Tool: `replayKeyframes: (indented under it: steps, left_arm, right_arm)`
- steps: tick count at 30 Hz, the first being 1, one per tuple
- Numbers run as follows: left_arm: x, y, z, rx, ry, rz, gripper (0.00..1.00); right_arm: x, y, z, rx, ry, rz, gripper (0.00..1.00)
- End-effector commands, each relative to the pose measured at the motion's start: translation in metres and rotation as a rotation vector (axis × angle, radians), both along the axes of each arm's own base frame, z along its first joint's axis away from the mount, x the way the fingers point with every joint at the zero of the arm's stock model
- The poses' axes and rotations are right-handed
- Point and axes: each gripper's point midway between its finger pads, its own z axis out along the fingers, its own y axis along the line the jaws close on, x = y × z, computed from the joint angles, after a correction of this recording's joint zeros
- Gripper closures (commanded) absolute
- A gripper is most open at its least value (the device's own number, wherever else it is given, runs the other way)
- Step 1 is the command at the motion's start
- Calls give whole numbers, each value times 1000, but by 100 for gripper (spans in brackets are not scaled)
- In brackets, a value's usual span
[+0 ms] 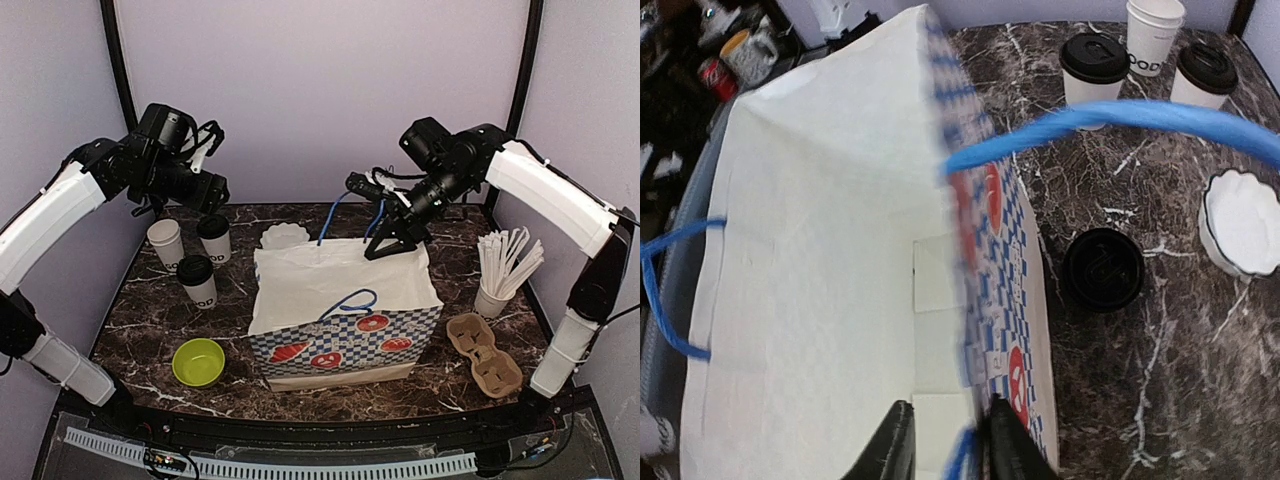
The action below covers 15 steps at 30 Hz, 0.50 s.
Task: Pack the takeout coffee
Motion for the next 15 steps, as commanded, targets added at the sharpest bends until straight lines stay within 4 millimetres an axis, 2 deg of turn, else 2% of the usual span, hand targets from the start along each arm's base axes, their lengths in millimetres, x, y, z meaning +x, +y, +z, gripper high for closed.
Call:
replayKeyframes:
  steps: [1,2,4,9,11,15]
  left_arm:
    - [3,-4,-2,-18,-2,-18,26]
    - [4,-5,-1,-9,-8,-28,25]
    - [5,-6,0,-4,-17,-37,24]
    - [7,-8,1,-10,-28,-43,24]
    - [8,-9,0,-9,-28,-44,24]
    - [11,-10,0,-1,-24,-43,24]
  right_arm:
    - [13,0,17,-13,-92,-50,57]
    - [14,-4,20,-19,-119,-63,49]
    - [19,-14,29,-24,-177,-99,40]
    - [21,-54,46,-9,-244,-199,28]
    - [21,-74,45,-8,-244,-233,25]
    - [16,-114,31,-44,-223,-303,24]
